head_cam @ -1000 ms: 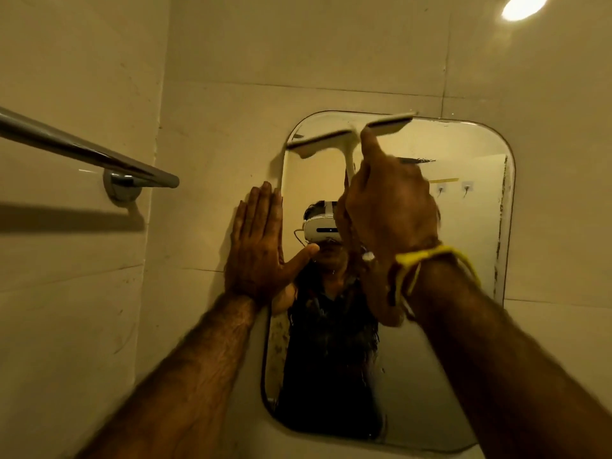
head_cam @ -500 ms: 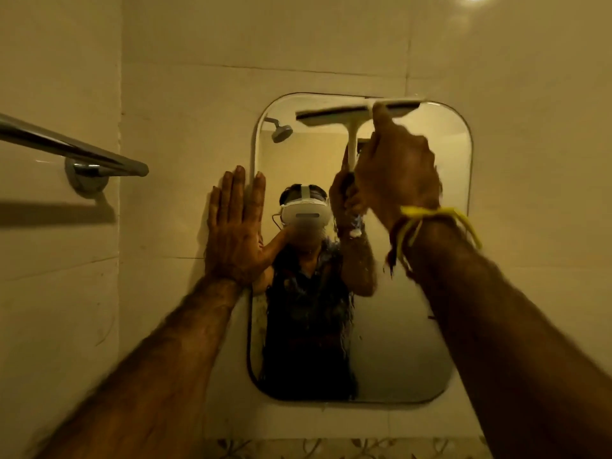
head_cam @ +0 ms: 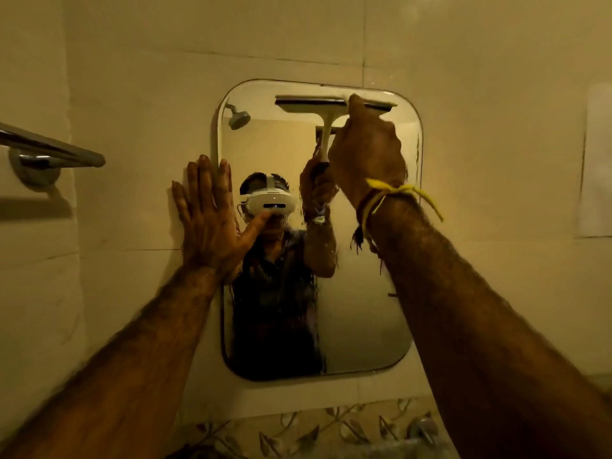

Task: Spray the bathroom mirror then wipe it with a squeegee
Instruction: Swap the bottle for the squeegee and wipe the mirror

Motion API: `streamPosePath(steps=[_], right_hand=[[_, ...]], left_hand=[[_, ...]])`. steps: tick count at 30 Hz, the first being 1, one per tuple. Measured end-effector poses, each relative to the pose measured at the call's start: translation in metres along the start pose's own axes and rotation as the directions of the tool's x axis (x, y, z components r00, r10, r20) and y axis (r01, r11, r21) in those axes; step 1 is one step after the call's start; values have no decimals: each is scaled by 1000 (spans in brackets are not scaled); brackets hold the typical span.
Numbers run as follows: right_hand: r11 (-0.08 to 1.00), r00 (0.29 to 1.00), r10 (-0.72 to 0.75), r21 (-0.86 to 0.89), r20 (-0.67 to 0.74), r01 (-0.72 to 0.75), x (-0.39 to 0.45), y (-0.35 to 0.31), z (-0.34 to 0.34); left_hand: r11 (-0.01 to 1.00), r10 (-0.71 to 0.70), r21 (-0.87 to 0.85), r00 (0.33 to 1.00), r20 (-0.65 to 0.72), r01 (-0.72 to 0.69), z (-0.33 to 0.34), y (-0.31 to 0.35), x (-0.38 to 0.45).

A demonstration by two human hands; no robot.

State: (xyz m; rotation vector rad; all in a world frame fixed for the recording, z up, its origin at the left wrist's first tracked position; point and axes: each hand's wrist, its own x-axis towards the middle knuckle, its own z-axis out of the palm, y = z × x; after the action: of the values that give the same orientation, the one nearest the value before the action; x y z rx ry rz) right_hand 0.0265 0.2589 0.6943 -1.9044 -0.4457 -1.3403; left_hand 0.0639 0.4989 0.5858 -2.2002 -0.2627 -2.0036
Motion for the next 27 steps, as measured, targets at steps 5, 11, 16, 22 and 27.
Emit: streamPosePath(steps=[5,11,16,22,27], right_hand=[[999,999,-32,-42,29,33,-72,19,7],[1000,996,17,-9,-87,-18,-7,21,-7],[997,991,78,12,-105,-77,-17,23,-7],[997,994,75,-19,-74,-76,-41,43,-2],[965,975,198,193,-104,-176,9,48,-27]], left_hand=[[1000,13,-22,999,45,-12,-10,2,-1],[998,-26,-47,997,70,29,-9,8,-2],[990,-130,-49,990,58,133,-3,21,3],[995,-87,-49,996,-1,87,7,13,-4],[993,-102,-60,995,-24,100,11,15,-4]])
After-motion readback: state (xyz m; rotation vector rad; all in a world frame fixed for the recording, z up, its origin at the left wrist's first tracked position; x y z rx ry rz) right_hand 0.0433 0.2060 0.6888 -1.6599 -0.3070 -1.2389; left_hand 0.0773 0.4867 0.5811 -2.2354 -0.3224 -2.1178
